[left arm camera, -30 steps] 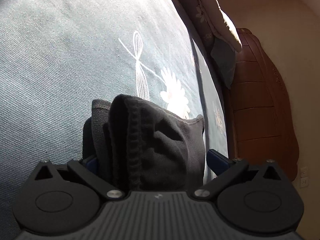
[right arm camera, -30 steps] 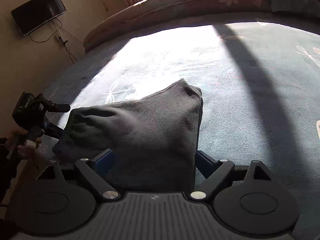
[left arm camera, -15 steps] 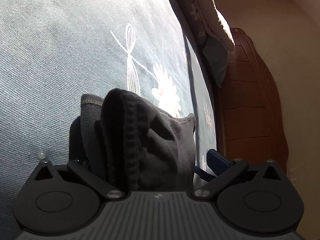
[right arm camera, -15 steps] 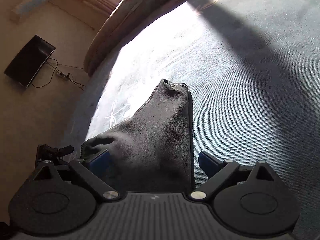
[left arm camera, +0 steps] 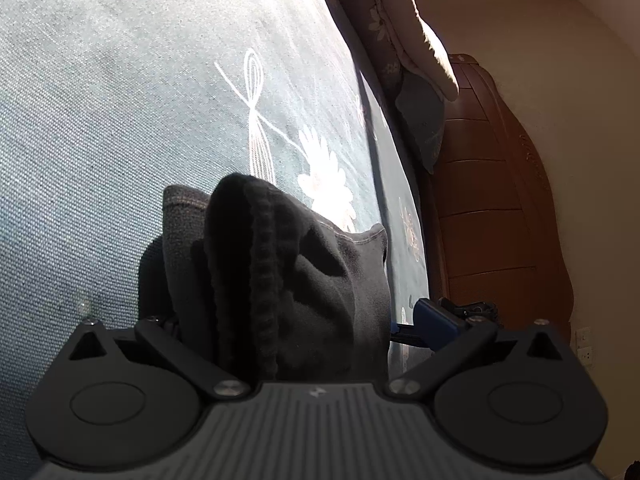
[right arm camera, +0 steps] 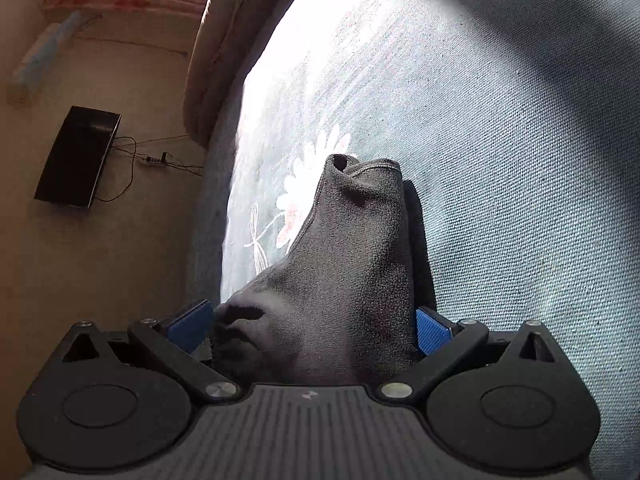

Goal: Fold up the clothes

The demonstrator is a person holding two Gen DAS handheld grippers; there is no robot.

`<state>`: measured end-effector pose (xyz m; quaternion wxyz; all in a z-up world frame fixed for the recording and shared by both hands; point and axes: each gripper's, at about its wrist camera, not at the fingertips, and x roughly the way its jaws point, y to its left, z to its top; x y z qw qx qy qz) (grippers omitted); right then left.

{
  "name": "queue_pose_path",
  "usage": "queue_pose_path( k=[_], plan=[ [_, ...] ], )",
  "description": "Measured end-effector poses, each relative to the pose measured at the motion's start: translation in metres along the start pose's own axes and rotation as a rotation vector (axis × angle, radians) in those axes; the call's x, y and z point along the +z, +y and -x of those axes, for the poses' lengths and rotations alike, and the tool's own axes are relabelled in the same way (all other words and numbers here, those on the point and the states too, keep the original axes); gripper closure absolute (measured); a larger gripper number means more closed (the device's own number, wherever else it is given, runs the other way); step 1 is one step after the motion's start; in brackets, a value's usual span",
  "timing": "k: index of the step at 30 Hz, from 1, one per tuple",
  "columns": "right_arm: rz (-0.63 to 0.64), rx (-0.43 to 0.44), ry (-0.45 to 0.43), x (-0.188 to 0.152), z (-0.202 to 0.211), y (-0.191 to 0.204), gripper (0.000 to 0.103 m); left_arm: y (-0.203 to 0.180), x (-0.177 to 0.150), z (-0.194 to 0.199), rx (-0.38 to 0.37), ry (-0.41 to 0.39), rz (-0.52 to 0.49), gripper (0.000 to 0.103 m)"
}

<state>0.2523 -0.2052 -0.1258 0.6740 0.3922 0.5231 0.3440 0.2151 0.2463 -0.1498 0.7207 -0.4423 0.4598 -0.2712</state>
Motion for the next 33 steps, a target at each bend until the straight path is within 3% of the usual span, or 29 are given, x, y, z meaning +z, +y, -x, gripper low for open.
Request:
queue_pose_path(
  k=[4, 11, 17, 21, 25, 29, 33],
  plan=[
    [0.048, 0.029, 0.009, -0.012, 0.003, 0.001, 0.000, 0.000, 0.001, 0.000, -0.001, 0.007, 0.001, 0.001],
    [0.015, 0.056, 0.008, 0.014, -0.020, 0.004, 0.000, 0.000, -0.004, 0.002, -0.012, -0.002, -0.029, 0.001],
    [0.051, 0.099, 0.054, -0.002, -0.007, 0.001, 0.000, 0.000, -0.001, 0.002, -0.007, 0.022, -0.015, 0.000],
    [0.040, 0.096, 0.036, 0.013, -0.026, 0.006, 0.000, 0.000, 0.001, 0.000, 0.006, 0.017, 0.023, 0.000],
    [0.052, 0.037, 0.046, 0.012, -0.041, 0.020, 0.000, -0.001, -0.009, 0.005, 0.013, 0.006, 0.047, 0.001],
    [0.073, 0.073, 0.124, -0.006, -0.036, 0.019, 0.000, -0.003, -0.010, 0.006, 0.025, -0.002, 0.050, 0.001],
    [0.069, 0.090, 0.080, -0.005, -0.030, 0.018, 0.000, -0.013, -0.007, 0.005, 0.042, -0.014, 0.034, 0.001]
  ],
)
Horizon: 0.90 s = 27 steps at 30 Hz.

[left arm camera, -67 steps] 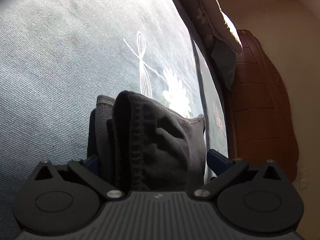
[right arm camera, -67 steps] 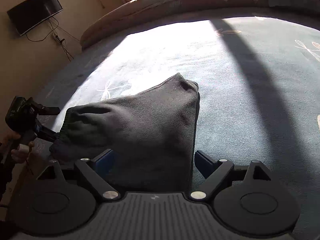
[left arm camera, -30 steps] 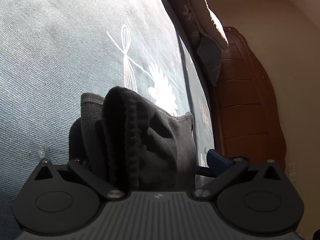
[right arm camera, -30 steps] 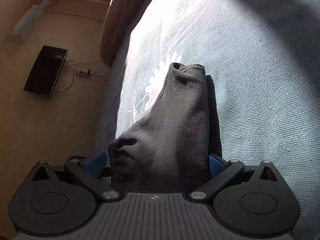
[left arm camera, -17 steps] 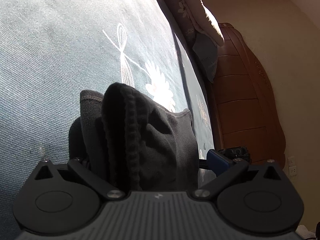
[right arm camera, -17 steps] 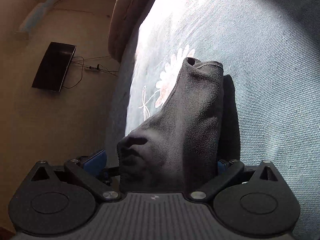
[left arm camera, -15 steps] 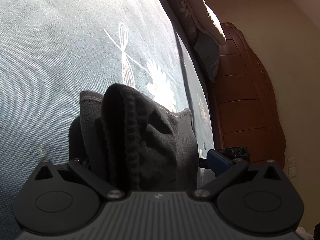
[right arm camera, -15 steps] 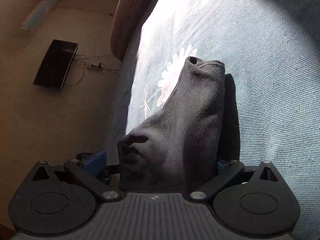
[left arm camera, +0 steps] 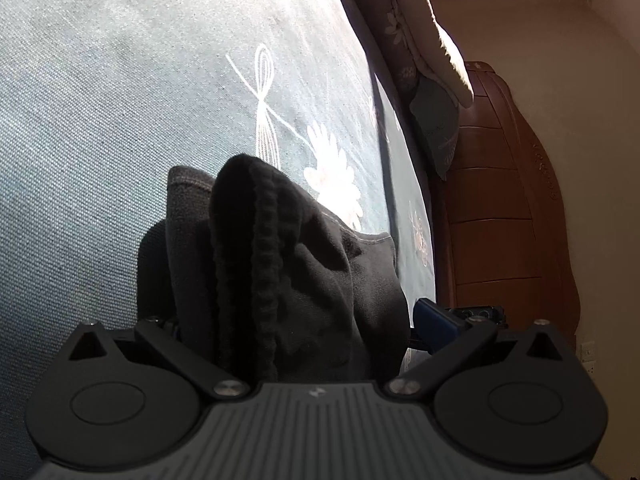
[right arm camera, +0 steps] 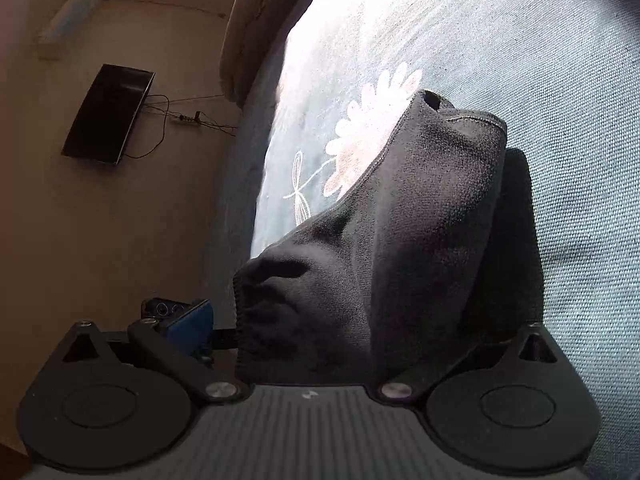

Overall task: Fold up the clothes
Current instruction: 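Lift the folded pants bundle with both grippers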

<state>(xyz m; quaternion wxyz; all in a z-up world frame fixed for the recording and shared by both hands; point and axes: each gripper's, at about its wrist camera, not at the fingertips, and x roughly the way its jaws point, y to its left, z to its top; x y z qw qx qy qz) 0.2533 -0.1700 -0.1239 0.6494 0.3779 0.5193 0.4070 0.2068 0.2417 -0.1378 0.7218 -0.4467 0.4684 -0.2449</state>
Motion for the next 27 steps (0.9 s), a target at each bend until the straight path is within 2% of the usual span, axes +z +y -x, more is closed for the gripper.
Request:
queue_pose_path(
  k=[6, 11, 14, 16, 18, 22, 27],
  plan=[
    [0.032, 0.045, -0.013, 0.001, 0.012, 0.015, 0.000, -0.017, -0.002, 0.008, -0.060, -0.026, -0.021, 0.001],
    [0.062, 0.062, -0.020, -0.008, 0.021, 0.024, 0.000, -0.035, -0.001, 0.006, -0.063, -0.021, -0.067, 0.001],
    [0.079, 0.064, -0.025, -0.013, 0.027, 0.029, 0.000, -0.039, 0.001, 0.001, -0.035, -0.005, -0.084, 0.001],
    [0.087, 0.056, -0.025, -0.015, 0.030, 0.030, 0.000, -0.033, 0.002, -0.005, 0.019, 0.007, -0.089, 0.001],
    [0.076, 0.050, -0.028, -0.016, 0.032, 0.026, 0.000, -0.017, 0.004, -0.011, 0.041, 0.019, -0.052, 0.001],
    [0.029, 0.041, -0.034, -0.017, 0.028, 0.008, 0.000, 0.009, 0.007, -0.015, 0.002, 0.014, 0.040, 0.001],
    [-0.013, 0.042, -0.027, -0.019, 0.014, -0.006, 0.000, 0.002, 0.005, -0.012, -0.058, 0.007, 0.021, 0.001]
  ],
)
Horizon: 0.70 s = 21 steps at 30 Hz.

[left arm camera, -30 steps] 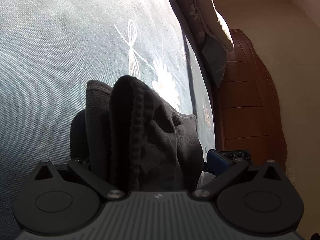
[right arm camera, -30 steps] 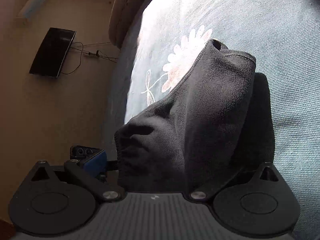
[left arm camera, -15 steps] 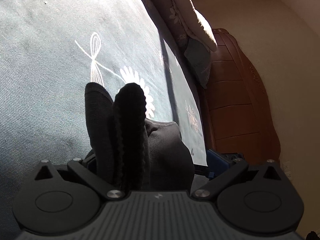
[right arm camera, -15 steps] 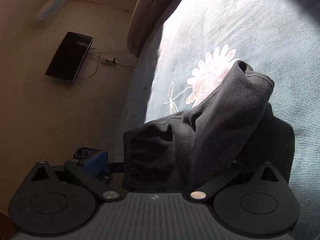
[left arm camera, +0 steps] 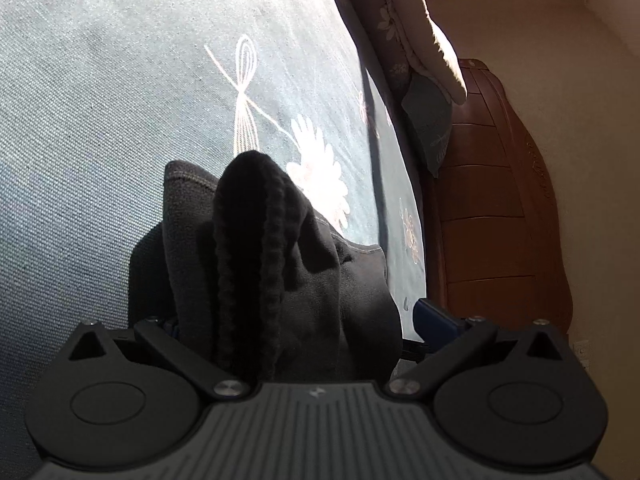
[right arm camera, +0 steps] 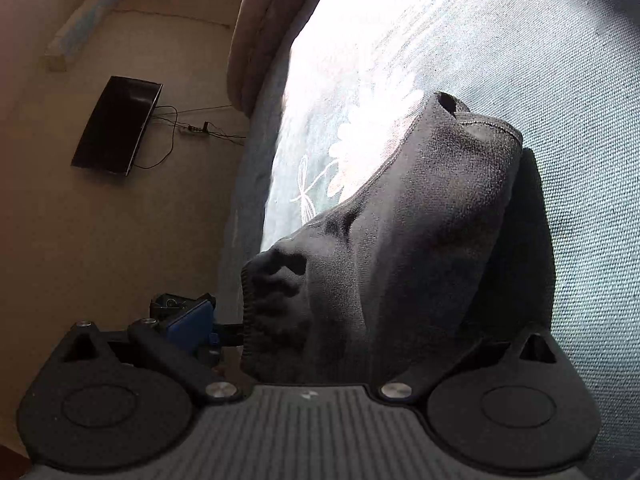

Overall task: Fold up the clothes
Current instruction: 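Lift the folded pants bundle with both grippers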

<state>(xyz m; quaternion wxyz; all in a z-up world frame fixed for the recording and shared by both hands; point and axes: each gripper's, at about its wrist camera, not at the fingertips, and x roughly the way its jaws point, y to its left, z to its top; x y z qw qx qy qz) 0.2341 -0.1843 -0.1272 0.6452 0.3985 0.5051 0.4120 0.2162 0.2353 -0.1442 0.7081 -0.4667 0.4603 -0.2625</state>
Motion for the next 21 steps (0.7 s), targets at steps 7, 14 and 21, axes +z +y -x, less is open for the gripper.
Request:
queue_pose_path(
  k=[7, 14, 21],
  plan=[
    [0.017, 0.097, -0.026, 0.004, 0.012, 0.026, 0.000, -0.014, 0.002, 0.006, -0.083, -0.015, -0.025, 0.001],
    [0.070, 0.103, -0.069, 0.003, 0.037, 0.043, 0.000, -0.032, 0.006, -0.008, -0.105, 0.010, -0.067, 0.001],
    [0.089, 0.081, -0.126, -0.004, 0.075, 0.044, 0.000, -0.059, 0.008, -0.041, -0.103, 0.072, -0.118, 0.001]
  ],
)
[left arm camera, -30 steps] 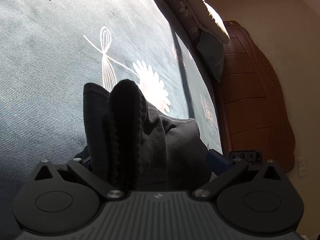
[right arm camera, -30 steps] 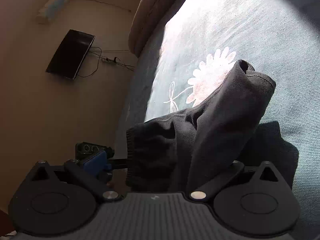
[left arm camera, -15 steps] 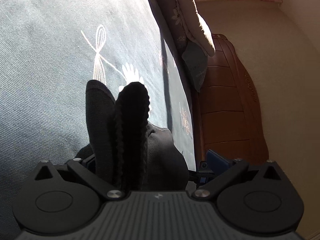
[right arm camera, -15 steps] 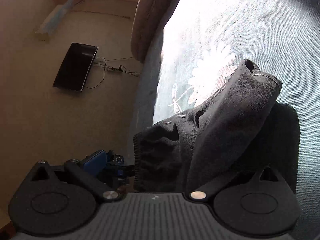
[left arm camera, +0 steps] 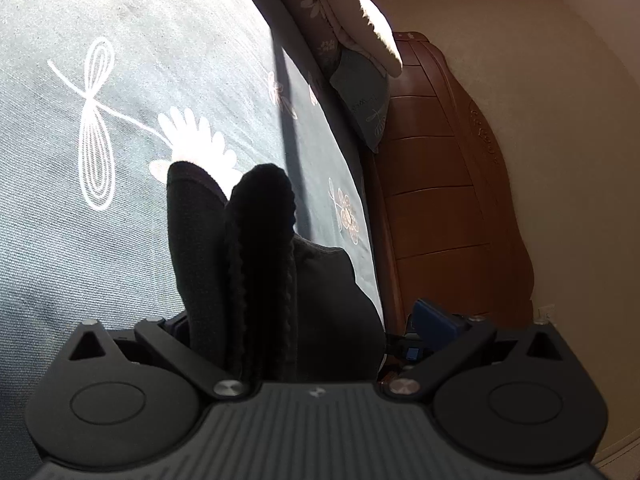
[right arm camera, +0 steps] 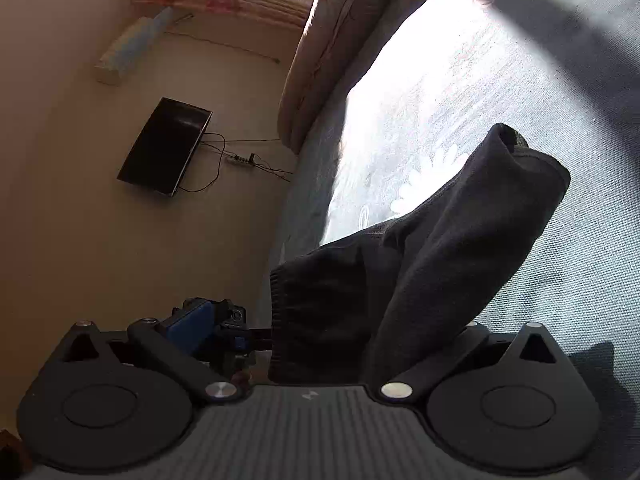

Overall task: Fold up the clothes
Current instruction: 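Carry the held pants bundle across the bed with both grippers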

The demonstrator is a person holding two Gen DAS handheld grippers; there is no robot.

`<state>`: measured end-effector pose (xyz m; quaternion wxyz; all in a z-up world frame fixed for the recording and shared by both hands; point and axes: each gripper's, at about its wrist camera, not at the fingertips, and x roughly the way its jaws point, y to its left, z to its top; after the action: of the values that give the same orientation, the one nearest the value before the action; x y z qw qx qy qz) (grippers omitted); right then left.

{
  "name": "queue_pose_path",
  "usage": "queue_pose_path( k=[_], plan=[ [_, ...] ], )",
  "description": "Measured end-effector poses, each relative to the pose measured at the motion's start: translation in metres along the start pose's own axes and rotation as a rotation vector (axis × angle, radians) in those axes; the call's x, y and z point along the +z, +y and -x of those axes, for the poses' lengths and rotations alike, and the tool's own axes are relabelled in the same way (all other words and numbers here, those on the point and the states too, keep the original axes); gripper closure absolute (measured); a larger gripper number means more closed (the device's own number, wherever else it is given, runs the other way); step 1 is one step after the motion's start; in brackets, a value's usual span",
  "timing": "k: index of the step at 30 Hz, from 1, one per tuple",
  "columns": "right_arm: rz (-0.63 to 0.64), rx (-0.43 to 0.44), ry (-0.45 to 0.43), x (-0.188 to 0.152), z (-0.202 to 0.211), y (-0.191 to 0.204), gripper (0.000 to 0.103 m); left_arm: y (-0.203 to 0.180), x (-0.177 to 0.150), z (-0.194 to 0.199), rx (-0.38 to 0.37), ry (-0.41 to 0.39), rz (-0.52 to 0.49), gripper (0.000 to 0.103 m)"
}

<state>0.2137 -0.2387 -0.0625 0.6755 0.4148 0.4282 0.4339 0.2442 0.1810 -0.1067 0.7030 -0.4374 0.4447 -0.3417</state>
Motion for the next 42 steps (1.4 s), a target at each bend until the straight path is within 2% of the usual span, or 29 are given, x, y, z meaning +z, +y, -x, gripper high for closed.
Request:
queue_pose_path(
  k=[11, 21, 30, 33, 36, 42],
  plan=[
    [-0.008, -0.038, -0.154, -0.009, 0.100, -0.019, 0.000, -0.055, 0.019, -0.119, -0.005, 0.170, -0.077, 0.001],
    [-0.032, -0.107, -0.327, -0.020, 0.205, -0.050, 0.000, -0.115, 0.027, -0.272, -0.008, 0.381, -0.164, 0.001],
    [-0.046, -0.165, -0.493, -0.007, 0.289, -0.074, 0.000, -0.170, 0.031, -0.422, -0.019, 0.570, -0.269, 0.001],
    [-0.040, -0.188, -0.542, 0.001, 0.310, -0.079, 0.000, -0.188, 0.037, -0.475, -0.018, 0.628, -0.309, 0.001],
    [-0.029, -0.204, -0.591, 0.010, 0.326, -0.081, 0.000, -0.207, 0.024, -0.510, -0.022, 0.674, -0.350, 0.001],
    [-0.015, -0.222, -0.681, 0.025, 0.348, -0.094, 0.000, -0.247, 0.020, -0.589, -0.057, 0.730, -0.432, 0.001]
  ],
)
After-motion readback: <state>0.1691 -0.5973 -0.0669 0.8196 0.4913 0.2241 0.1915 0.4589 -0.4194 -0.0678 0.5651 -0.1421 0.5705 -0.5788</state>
